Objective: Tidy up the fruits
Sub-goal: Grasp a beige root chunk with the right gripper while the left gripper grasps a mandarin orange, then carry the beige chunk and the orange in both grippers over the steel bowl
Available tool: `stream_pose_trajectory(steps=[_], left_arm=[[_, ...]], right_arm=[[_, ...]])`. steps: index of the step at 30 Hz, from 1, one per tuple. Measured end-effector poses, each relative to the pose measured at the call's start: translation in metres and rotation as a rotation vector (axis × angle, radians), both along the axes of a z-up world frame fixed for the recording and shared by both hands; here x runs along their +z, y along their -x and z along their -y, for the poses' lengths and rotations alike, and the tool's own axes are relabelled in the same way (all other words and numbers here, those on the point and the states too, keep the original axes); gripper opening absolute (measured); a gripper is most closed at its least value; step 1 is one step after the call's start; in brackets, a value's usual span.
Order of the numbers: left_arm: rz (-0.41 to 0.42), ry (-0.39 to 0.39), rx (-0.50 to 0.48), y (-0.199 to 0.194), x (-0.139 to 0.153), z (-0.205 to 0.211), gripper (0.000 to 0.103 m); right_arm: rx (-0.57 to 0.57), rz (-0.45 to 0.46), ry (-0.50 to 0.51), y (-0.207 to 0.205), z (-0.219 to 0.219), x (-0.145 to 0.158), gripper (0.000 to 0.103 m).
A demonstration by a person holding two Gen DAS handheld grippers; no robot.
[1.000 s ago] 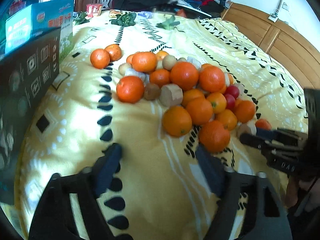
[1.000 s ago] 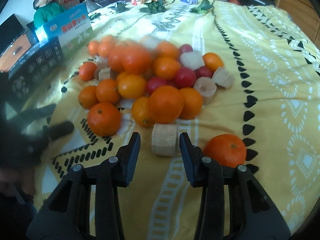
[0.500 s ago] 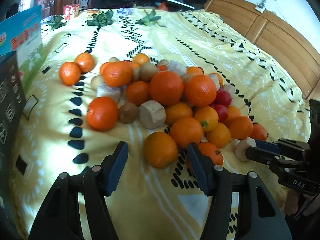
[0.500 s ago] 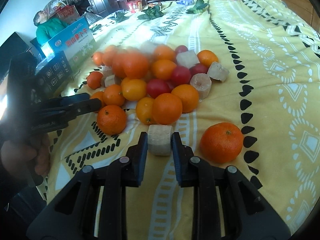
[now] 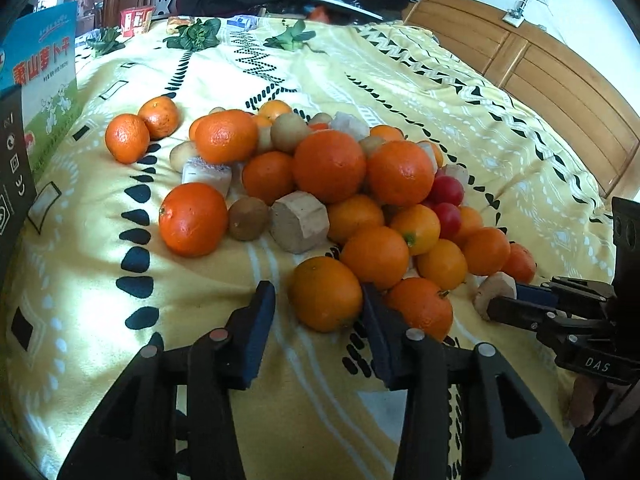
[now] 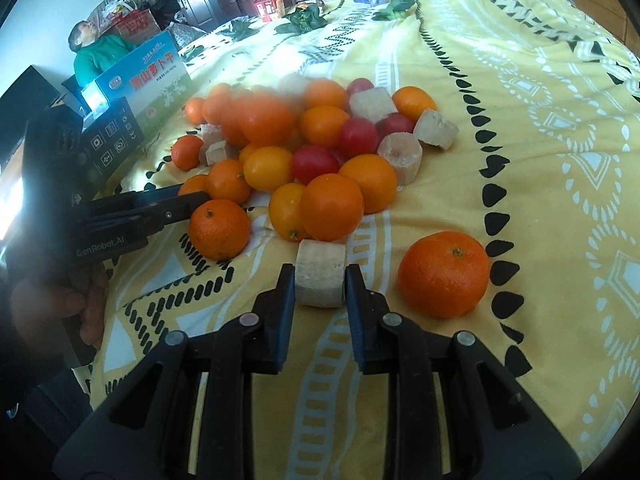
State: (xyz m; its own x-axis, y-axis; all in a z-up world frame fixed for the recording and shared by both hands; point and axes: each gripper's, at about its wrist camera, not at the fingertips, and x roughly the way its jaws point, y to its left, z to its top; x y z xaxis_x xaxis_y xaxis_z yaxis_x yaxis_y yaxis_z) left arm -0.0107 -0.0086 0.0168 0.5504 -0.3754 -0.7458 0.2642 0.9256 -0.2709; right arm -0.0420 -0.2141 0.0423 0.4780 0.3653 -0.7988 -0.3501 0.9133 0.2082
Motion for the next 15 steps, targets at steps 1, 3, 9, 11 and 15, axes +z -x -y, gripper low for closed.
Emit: stream_pose_trajectory(steps=[1,3,9,11,15], left_arm=[[0.001,-0.002,0.0,0.0,0.0,0.0,0.047],[-0.002,-0.001,-0.003,0.0,0.0,0.0,0.044],[0.009,0.002,-0.009,0.005,0.005,0.0,0.038],[0.038,0.021,0.008,0.012,0.016,-0.005,0.038],[0.116,0.039,0.055,0.033,0.052,-0.02,0.038]], right_arm=[[-0.001,0.0,0.005,-0.001,-0.001,-0.001,0.026],[-0.001,0.001,0.018,-0.002,-0.003,-0.002,0.026],[-0.025,0.017,0.002,0.003,0.0,0.009,0.024],[-0.028,0.034,-0.01,0.008,0.001,0.019,0.024],[-0.019,0.085,-0.033,0.017,-0.002,0.046,0.024]])
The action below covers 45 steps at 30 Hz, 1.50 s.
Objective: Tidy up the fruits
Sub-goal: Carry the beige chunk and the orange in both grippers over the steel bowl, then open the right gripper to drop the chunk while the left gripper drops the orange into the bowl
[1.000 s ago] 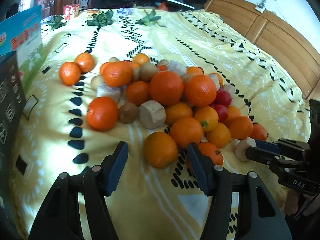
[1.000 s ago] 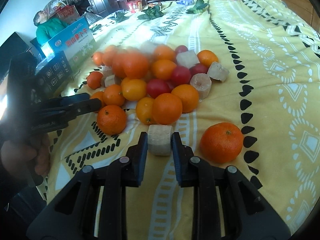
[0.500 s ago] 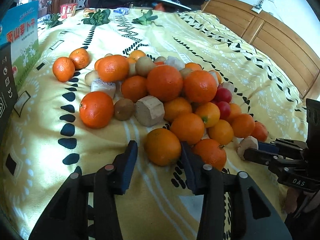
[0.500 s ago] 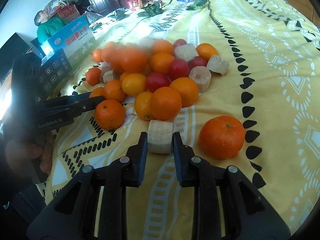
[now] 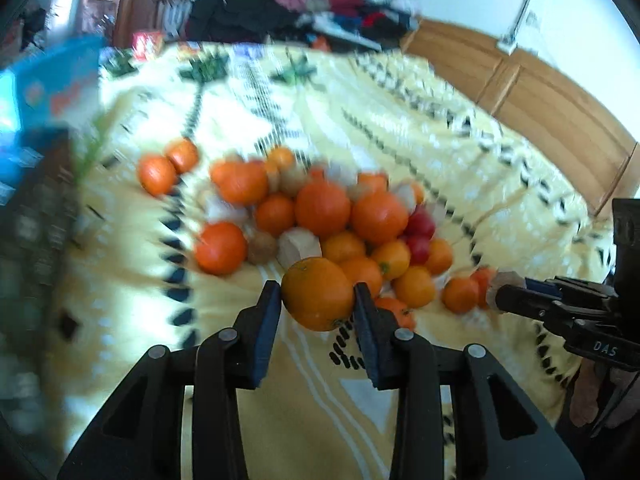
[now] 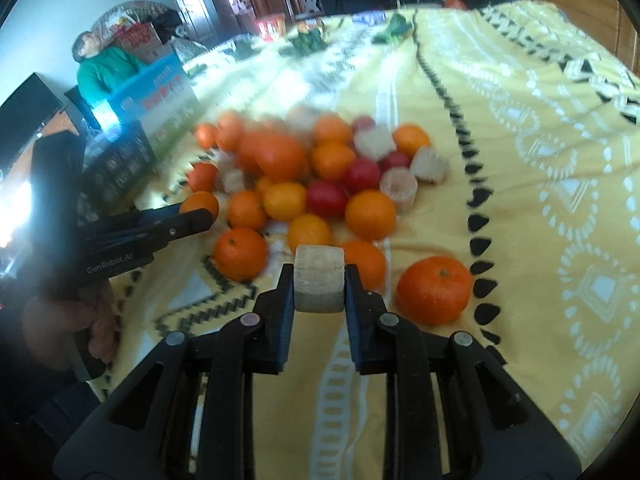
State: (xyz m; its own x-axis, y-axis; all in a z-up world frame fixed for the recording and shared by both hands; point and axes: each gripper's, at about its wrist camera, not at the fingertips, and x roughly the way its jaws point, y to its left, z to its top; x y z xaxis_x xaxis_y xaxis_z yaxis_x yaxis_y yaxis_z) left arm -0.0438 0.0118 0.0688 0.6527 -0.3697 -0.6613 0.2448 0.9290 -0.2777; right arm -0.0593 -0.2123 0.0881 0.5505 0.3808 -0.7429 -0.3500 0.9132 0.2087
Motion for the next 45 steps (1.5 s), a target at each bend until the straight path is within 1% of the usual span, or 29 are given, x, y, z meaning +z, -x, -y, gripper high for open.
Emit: stream_pose_trajectory(steps=[2,5,8,9,12,13,15,17,20,23,25,27,28,30,31,33,34,37,45], left_arm=[[0.048,0.002,0.036,0.013,0.023,-0.014,0.038],[0.118,-0.004,0.115,0.033,0.06,-0.048,0.038],[0.169,-0.039,0.239,0.056,0.091,-0.097,0.038],[0.178,-0.033,0.29,0.065,0.1,-0.119,0.038],[0.205,-0.042,0.436,0.095,0.124,-0.181,0.038],[0.211,-0.047,0.479,0.105,0.13,-0.2,0.038],[0.21,-0.06,0.579,0.126,0.137,-0.243,0.038],[0.192,-0.063,0.666,0.146,0.138,-0.281,0.038],[0.139,-0.062,0.788,0.169,0.128,-0.331,0.038],[0.074,-0.045,0.862,0.184,0.109,-0.366,0.038],[0.035,-0.022,0.874,0.191,0.096,-0.379,0.038],[0.009,-0.024,0.876,0.19,0.087,-0.38,0.038],[-0.003,-0.021,0.87,0.189,0.083,-0.381,0.038],[-0.023,-0.031,0.862,0.187,0.081,-0.378,0.038],[-0.03,-0.034,0.859,0.188,0.081,-0.379,0.038],[-0.04,-0.03,0.852,0.188,0.08,-0.382,0.038],[-0.041,-0.027,0.85,0.19,0.08,-0.384,0.038],[-0.042,-0.009,0.846,0.191,0.077,-0.389,0.038],[-0.057,0.023,0.841,0.189,0.072,-0.396,0.038]], right_arm=[[0.02,0.033,-0.003,0.003,-0.009,0.016,0.024],[0.068,0.092,-0.015,0.003,-0.031,0.046,0.024],[0.14,0.155,-0.034,0.003,-0.064,0.078,0.024],[0.17,0.175,-0.042,0.002,-0.076,0.088,0.024],[0.274,0.225,-0.071,0.003,-0.124,0.116,0.024],[0.322,0.235,-0.088,0.004,-0.148,0.125,0.024],[0.389,0.233,-0.115,0.006,-0.18,0.132,0.024],[0.472,0.237,-0.127,0.012,-0.224,0.138,0.024],[0.579,0.221,-0.146,0.021,-0.284,0.14,0.024],[0.656,0.175,-0.157,0.025,-0.33,0.133,0.024],[0.703,0.138,-0.15,0.028,-0.363,0.123,0.024],[0.737,0.111,-0.138,0.037,-0.382,0.116,0.024],[0.756,0.091,-0.126,0.039,-0.396,0.107,0.024],[0.777,0.061,-0.109,0.044,-0.409,0.101,0.024],[0.785,0.042,-0.096,0.045,-0.417,0.092,0.024],[0.792,0.021,-0.081,0.052,-0.424,0.086,0.024],[0.794,0.007,-0.072,0.053,-0.427,0.078,0.024],[0.792,-0.019,-0.053,0.053,-0.431,0.07,0.024],[0.779,-0.05,-0.023,0.052,-0.442,0.06,0.024]])
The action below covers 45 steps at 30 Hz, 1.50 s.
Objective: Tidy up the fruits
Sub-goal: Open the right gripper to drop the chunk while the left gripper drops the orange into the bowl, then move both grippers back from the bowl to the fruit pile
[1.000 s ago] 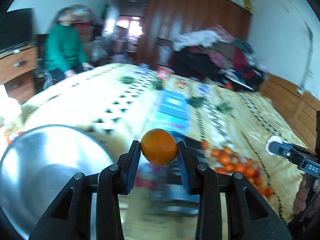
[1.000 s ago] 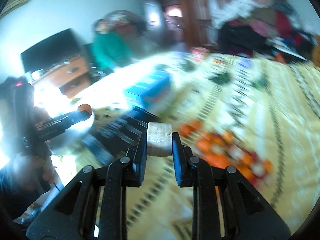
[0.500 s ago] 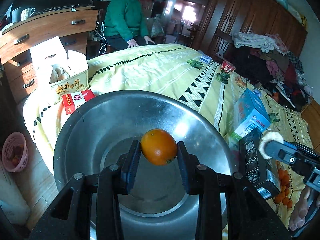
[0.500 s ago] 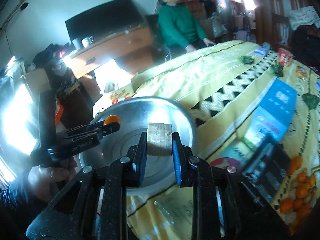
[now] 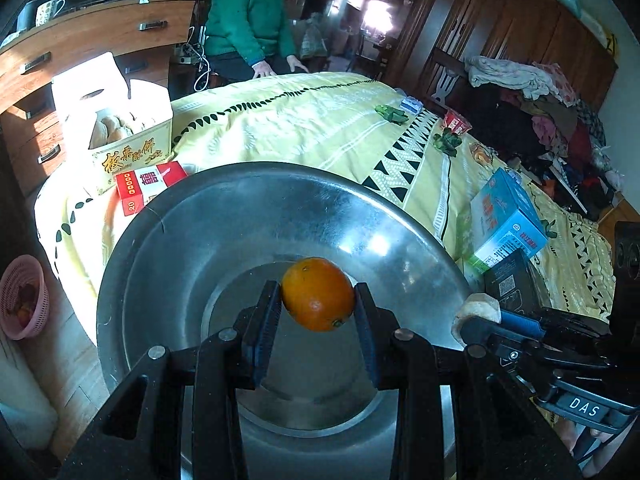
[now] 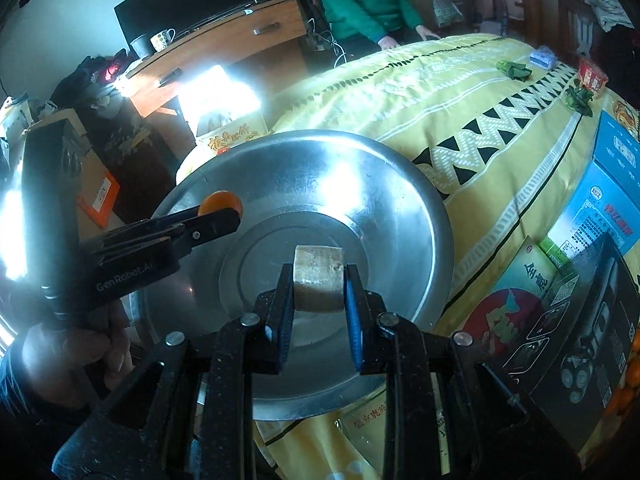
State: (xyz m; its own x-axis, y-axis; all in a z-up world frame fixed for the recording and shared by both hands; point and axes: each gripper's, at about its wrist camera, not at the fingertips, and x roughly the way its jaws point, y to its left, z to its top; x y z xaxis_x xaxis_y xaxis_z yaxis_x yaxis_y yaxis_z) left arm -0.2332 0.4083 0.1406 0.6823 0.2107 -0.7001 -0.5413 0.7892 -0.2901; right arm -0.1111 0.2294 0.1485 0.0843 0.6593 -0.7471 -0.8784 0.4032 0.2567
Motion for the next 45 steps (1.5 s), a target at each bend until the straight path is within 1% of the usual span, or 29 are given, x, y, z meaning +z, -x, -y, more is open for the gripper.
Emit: stream_pose_trajectory(steps=[16,17,21,23,26,27,28,29,30,33,37,41,43,45], left_arm=[[-0.042,0.034,0.012,-0.005,-0.013,-0.008,0.038],[-0.043,0.036,0.014,-0.004,-0.014,-0.009,0.04],[-0.023,0.045,0.026,0.0,-0.01,-0.011,0.061],[-0.012,0.035,0.034,0.002,-0.007,-0.01,0.063],[0.012,0.022,0.04,0.005,0.001,-0.008,0.063],[0.022,0.013,0.041,0.007,0.005,-0.006,0.063],[0.033,0.002,0.041,0.008,0.01,-0.003,0.063],[0.05,-0.012,0.04,0.01,0.016,0.001,0.063],[0.067,-0.021,0.035,0.011,0.021,0.005,0.064],[0.109,-0.069,0.011,0.013,0.038,0.022,0.064],[0.177,-0.146,-0.018,0.012,0.06,0.048,0.065],[0.236,-0.196,-0.047,0.006,0.079,0.077,0.065],[0.257,-0.219,-0.06,0.002,0.088,0.091,0.071],[0.298,-0.255,-0.071,0.001,0.098,0.111,0.085]], right_arm=[[0.019,-0.024,0.013,0.001,-0.018,-0.011,0.025],[0.022,-0.026,0.014,0.001,-0.019,-0.012,0.025],[0.021,-0.028,0.023,0.002,-0.017,-0.014,0.025],[0.005,-0.014,0.006,0.004,-0.01,-0.007,0.025],[0.001,0.008,-0.05,0.012,0.006,0.012,0.026],[0.0,0.016,-0.067,0.016,0.013,0.018,0.027],[-0.001,0.021,-0.09,0.02,0.023,0.025,0.035],[-0.005,0.021,-0.106,0.023,0.032,0.028,0.04],[-0.013,0.017,-0.123,0.026,0.044,0.032,0.048],[-0.032,0.023,-0.144,0.037,0.076,0.034,0.049],[-0.082,0.048,-0.128,0.045,0.119,0.029,0.049],[-0.16,0.024,-0.107,0.044,0.162,0.018,0.049],[-0.188,0.016,-0.092,0.044,0.18,0.011,0.049],[-0.223,0.008,-0.08,0.043,0.198,0.005,0.049]])
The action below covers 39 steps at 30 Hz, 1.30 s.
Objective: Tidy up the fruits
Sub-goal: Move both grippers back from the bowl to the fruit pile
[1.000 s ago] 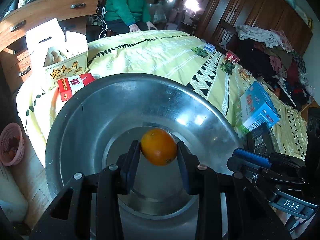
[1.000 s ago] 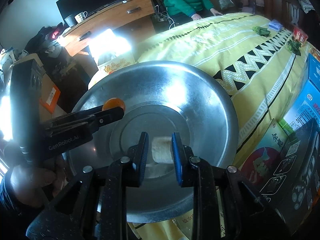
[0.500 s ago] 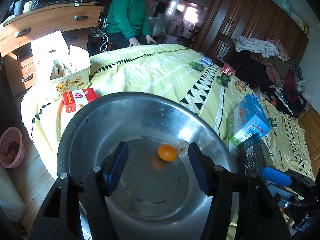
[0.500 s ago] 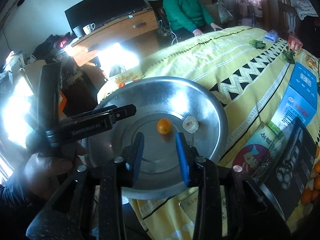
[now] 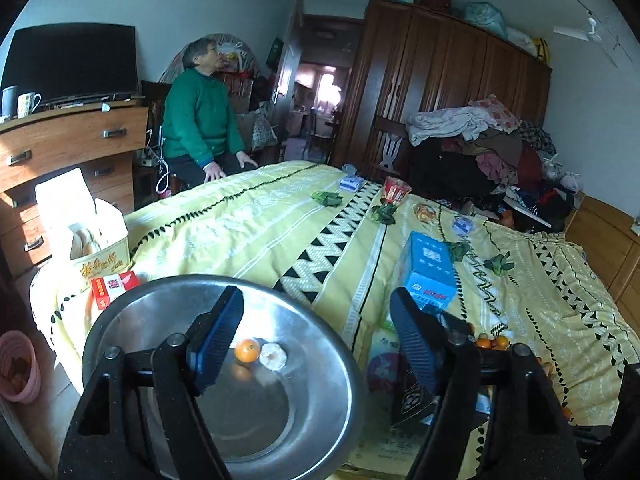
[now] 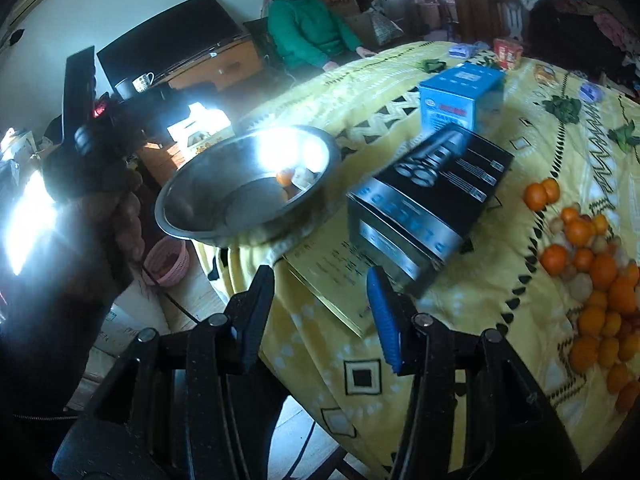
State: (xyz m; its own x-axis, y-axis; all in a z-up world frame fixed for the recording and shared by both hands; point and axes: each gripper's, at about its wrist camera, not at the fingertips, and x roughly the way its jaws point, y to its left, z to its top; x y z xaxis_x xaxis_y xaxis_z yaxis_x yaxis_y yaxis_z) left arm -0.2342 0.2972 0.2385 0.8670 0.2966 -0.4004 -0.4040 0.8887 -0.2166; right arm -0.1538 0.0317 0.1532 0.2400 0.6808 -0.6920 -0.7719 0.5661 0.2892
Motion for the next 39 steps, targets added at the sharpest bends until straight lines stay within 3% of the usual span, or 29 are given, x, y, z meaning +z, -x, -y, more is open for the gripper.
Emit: stream_pose_trajectory(steps=[2,4,7,10,14,20,23,24,25,27,29,34,39], left_arm=[[0.06,-0.047,0.003,0.003,0.009,0.021,0.099],[0.112,-0.056,-0.015,0.004,0.017,0.039,0.1],[0.119,-0.022,-0.083,-0.007,0.019,0.06,0.1],[0.08,-0.064,-0.144,-0.02,0.02,0.083,0.1],[0.028,-0.054,-0.201,-0.033,0.014,0.105,0.1],[-0.055,-0.062,-0.197,-0.045,0.007,0.119,0.1],[-0.083,-0.036,-0.16,-0.046,0.002,0.114,0.1],[-0.096,-0.016,-0.147,-0.047,-0.004,0.109,0.1],[-0.111,0.006,-0.138,-0.047,-0.009,0.105,0.1],[-0.141,0.057,-0.124,-0.046,-0.021,0.096,0.1],[-0.164,0.077,-0.115,-0.044,-0.031,0.094,0.1],[-0.204,0.095,-0.117,-0.036,-0.049,0.092,0.1],[-0.236,0.138,-0.094,-0.03,-0.066,0.078,0.1]], right_arm=[[-0.038,-0.016,0.008,-0.002,0.017,-0.006,0.049],[-0.063,-0.01,0.02,-0.003,0.032,-0.007,0.049],[-0.098,0.008,0.025,-0.004,0.053,-0.007,0.049],[-0.128,0.035,0.028,0.0,0.074,-0.006,0.049],[-0.16,0.01,0.03,0.001,0.102,-0.022,0.05],[-0.225,-0.038,0.034,-0.007,0.127,-0.023,0.051],[-0.26,0.055,0.042,-0.025,0.136,0.029,0.052],[-0.267,0.115,0.054,-0.032,0.137,0.056,0.062],[-0.276,0.163,0.062,-0.037,0.138,0.081,0.08],[-0.27,0.259,0.037,-0.042,0.139,0.142,0.098],[-0.193,0.307,0.035,-0.043,0.129,0.2,0.101],[0.008,0.201,0.076,-0.027,0.082,0.28,0.103],[0.147,0.155,0.111,0.023,0.035,0.303,0.103]])
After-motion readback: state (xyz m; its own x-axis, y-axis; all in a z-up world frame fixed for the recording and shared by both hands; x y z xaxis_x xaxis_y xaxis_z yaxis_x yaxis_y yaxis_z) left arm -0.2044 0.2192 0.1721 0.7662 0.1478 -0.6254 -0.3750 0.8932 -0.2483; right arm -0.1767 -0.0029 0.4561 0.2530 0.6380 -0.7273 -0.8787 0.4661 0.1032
